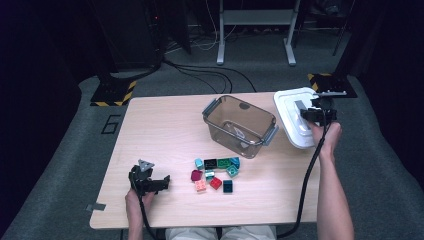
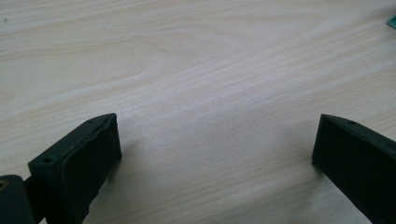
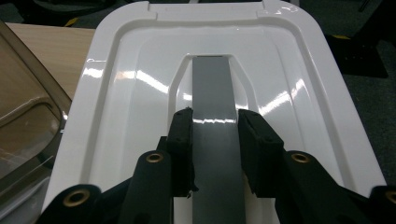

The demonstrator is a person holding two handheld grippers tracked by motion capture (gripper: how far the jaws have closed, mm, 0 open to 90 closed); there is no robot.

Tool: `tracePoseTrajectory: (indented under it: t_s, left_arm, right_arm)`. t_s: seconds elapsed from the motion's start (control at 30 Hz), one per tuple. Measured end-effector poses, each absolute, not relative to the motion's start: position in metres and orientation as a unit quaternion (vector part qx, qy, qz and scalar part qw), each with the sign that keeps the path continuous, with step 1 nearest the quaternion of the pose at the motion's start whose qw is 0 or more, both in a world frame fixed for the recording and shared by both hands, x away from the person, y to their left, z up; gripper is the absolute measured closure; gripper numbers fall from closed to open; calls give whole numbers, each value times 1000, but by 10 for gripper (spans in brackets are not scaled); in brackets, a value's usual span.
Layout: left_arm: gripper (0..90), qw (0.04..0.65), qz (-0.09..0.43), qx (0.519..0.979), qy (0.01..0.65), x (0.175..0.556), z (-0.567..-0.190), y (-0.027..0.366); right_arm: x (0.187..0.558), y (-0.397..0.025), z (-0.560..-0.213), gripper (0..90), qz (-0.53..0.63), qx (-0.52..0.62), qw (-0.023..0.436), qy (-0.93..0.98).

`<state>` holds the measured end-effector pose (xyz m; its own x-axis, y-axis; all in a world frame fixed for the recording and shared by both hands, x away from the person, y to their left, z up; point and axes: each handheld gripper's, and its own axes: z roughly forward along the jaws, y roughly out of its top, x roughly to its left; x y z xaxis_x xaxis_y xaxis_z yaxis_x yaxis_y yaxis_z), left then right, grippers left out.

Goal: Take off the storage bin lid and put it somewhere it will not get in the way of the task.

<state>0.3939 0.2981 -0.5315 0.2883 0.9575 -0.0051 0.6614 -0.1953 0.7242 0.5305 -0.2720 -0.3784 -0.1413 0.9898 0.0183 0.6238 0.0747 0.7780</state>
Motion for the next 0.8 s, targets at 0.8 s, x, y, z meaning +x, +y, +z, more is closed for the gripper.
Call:
tracePoseTrajectory:
  t_s: [0.8]
  left_arm:
    - [10, 317, 233, 737, 549, 394, -531, 298]
  right_arm:
    - [539, -272, -428, 668, 314, 620, 252, 674]
